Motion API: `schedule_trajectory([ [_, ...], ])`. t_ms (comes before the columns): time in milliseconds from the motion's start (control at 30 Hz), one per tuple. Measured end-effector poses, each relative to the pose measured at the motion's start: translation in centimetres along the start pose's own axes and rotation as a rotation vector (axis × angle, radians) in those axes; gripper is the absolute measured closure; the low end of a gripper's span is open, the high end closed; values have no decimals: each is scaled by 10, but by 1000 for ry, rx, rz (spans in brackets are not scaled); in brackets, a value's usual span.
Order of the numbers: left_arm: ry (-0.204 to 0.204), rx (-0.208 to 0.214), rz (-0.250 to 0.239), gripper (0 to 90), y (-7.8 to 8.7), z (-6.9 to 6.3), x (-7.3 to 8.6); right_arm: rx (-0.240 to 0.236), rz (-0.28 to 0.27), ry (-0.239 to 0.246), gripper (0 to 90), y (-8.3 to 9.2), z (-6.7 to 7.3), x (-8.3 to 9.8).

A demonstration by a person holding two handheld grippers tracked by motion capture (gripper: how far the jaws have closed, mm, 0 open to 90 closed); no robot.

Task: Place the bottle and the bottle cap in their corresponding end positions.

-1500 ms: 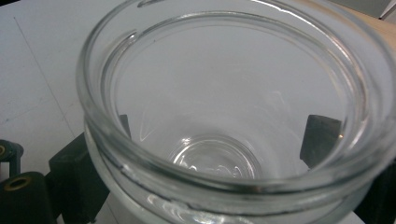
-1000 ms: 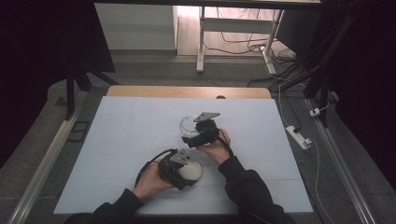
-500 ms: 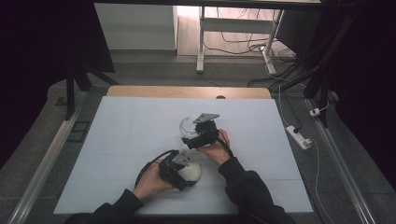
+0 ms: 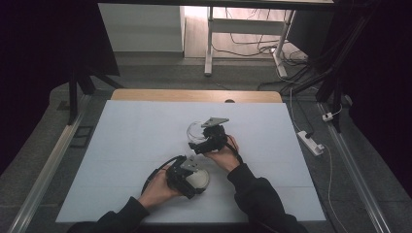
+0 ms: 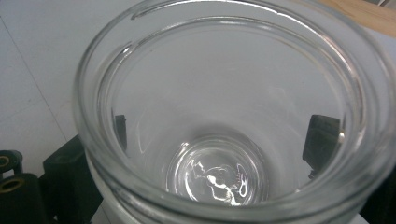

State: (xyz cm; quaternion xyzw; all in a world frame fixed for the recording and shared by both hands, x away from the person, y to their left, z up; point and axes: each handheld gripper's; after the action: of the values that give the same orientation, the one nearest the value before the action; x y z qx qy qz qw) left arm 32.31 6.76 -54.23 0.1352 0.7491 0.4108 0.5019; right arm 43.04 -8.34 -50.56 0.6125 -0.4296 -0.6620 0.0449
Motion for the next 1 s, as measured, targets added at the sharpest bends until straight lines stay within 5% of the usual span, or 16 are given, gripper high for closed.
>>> schedule_trajectory([
  [600,51,52,-74,0,13,0,4,35,-30,-6,0,17,2,-3],
  [1000,113,76,-127,0,33,2,10,-3,-35,-19,0,34,4,3],
])
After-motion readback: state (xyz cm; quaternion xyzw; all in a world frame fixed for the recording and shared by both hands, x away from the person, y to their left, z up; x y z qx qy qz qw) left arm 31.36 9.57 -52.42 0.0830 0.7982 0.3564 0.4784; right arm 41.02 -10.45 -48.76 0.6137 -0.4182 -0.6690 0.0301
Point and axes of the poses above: each handheld gripper's, and its own axes: y roughly backward along the jaws, x roughly out of its underside, z roughly to its left, and after that the axes turned 10 degrees about y, right-handed
